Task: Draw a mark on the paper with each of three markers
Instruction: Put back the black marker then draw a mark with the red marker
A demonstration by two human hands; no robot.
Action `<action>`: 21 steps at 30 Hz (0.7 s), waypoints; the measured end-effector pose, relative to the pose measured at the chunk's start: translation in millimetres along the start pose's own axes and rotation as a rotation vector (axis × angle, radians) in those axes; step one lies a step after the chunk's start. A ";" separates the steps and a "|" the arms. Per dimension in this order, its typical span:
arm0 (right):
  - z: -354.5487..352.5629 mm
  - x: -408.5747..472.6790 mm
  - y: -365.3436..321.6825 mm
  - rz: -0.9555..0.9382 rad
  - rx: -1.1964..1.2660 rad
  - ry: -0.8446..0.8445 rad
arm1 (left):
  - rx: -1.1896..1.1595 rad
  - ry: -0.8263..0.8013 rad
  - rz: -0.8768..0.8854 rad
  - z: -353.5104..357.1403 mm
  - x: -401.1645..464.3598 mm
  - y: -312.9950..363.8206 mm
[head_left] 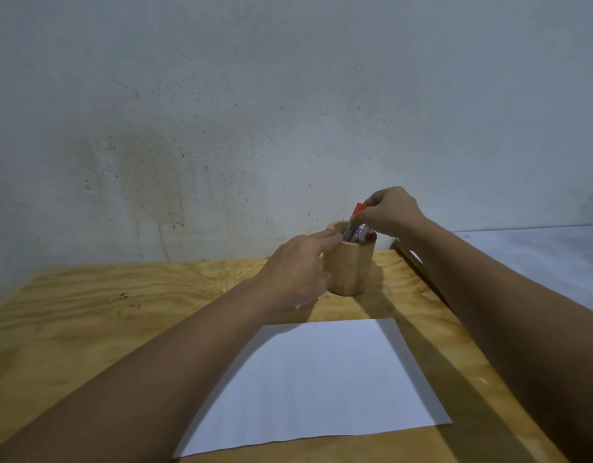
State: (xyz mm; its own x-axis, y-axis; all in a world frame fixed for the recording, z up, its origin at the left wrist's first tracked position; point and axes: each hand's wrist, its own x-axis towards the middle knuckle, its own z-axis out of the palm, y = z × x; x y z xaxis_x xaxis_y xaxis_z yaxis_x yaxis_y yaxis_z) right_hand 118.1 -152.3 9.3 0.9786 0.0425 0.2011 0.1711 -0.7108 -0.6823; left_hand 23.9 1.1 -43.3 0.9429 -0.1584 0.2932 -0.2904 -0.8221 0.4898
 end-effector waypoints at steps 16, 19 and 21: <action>-40.6 -19.5 -49.5 -0.330 0.566 0.138 | -0.180 -0.075 -0.037 -7.1 -5.7 6.4; -46.2 -35.2 -58.5 -0.406 0.453 0.087 | -0.305 0.129 -0.094 -21.2 -10.7 11.6; -44.4 -45.6 -58.6 -0.422 0.387 -0.042 | -0.472 0.281 -0.138 -36.8 -15.1 13.4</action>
State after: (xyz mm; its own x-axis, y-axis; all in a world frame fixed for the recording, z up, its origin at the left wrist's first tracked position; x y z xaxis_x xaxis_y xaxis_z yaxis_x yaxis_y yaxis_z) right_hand 58.4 -143.8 71.3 0.8186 0.3002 0.4897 0.5698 -0.3172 -0.7581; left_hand -0.3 12.6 -11.0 0.9162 0.1379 0.3764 -0.2704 -0.4806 0.8342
